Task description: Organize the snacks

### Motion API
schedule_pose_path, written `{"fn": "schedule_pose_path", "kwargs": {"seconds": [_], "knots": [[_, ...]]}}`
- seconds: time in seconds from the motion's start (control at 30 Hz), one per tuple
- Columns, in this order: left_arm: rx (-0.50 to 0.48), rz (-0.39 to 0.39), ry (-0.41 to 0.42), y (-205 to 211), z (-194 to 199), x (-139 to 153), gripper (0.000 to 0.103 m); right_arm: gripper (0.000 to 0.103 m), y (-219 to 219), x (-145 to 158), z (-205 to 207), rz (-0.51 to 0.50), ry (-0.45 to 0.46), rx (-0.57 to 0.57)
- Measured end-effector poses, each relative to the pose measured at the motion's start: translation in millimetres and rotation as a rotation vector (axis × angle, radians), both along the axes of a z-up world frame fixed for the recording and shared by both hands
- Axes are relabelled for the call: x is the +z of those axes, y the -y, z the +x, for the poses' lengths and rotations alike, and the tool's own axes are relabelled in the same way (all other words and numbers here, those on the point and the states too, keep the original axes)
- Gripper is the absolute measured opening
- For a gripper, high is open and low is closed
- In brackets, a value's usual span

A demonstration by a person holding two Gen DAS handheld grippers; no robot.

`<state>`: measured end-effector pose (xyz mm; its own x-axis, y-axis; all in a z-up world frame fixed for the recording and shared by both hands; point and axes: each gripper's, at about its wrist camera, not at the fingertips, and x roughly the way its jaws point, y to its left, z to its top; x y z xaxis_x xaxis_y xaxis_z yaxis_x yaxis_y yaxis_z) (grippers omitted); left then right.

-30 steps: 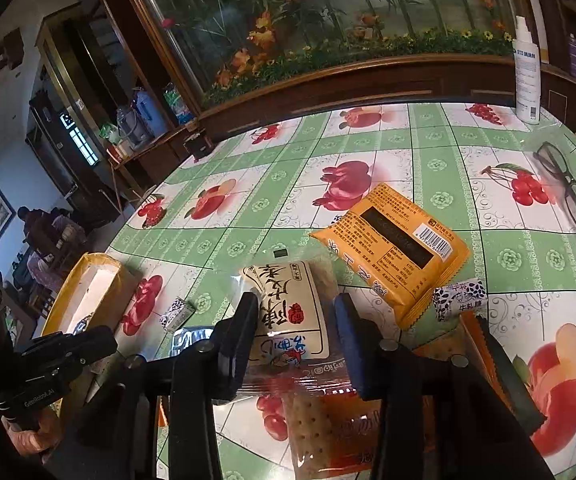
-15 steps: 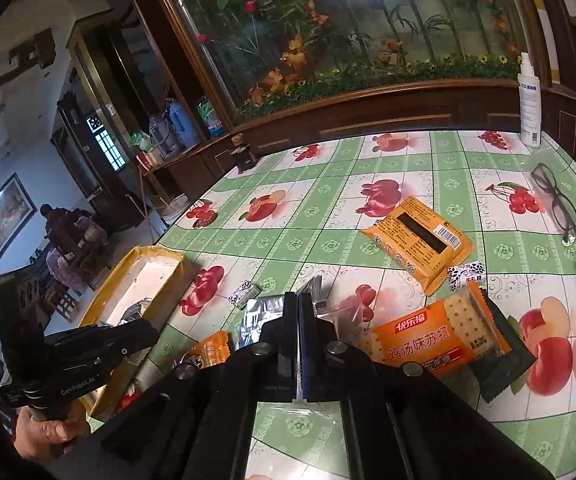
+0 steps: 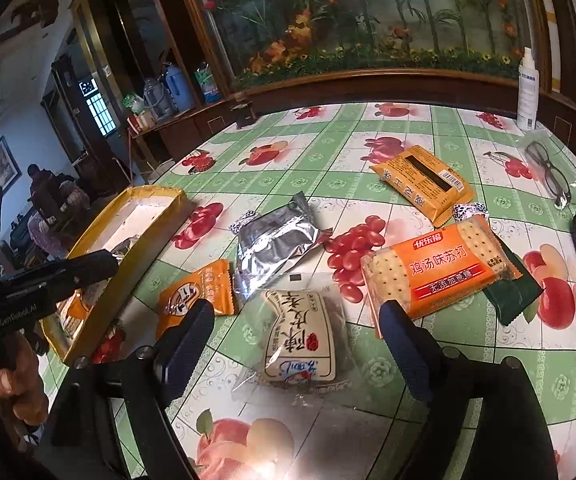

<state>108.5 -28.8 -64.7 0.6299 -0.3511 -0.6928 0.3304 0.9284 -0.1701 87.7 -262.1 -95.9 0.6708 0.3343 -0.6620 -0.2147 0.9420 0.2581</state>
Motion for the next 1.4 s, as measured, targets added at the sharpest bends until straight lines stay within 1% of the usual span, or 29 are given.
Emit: {"fn": "schedule_pose_path", "kwargs": {"seconds": [0.07, 0.17, 0.2, 0.23, 0.27, 0.3, 0.33, 0.43, 0.67, 0.83, 1.13, 1.4], "knots": [[0.001, -0.008, -0.004, -1, -1, 0, 0.018, 0.086, -7, -7, 4, -0.055, -0.028, -0.002], [0.002, -0.009, -0.005, -2, -4, -1, 0.018, 0.086, -12, -17, 12, -0.048, -0.066, 0.018], [0.002, -0.009, -0.006, -2, -4, -1, 0.018, 0.084, -14, -20, 13, -0.049, -0.076, 0.025], [0.003, -0.010, -0.005, -3, -5, 0, 0.018, 0.081, -16, -24, 15, -0.055, -0.085, 0.032], [0.004, -0.010, -0.003, -4, -6, 0, 0.018, 0.070, -18, -27, 16, -0.058, -0.096, 0.034], [0.006, -0.008, 0.000, -4, -8, 1, 0.018, 0.063, -17, -30, 17, -0.038, -0.104, 0.039], [0.010, -0.006, 0.003, -5, -9, 2, 0.018, 0.061, -15, -30, 15, -0.010, -0.100, 0.041], [0.023, 0.001, 0.013, -9, -13, 4, 0.018, 0.055, -16, -23, 10, -0.021, -0.073, 0.031], [0.059, 0.008, 0.041, -21, -22, 13, 0.018, 0.054, -26, 2, -4, -0.009, -0.004, 0.051], [0.089, 0.008, 0.051, -35, -28, 17, 0.018, 0.054, -42, 17, -8, 0.002, 0.024, 0.083], [0.172, 0.003, 0.053, -71, -33, 17, 0.018, 0.054, -86, 36, -8, 0.012, 0.057, 0.165], [0.254, 0.001, 0.043, -109, -37, 10, 0.018, 0.054, -138, 50, -4, 0.020, 0.090, 0.260]]}}
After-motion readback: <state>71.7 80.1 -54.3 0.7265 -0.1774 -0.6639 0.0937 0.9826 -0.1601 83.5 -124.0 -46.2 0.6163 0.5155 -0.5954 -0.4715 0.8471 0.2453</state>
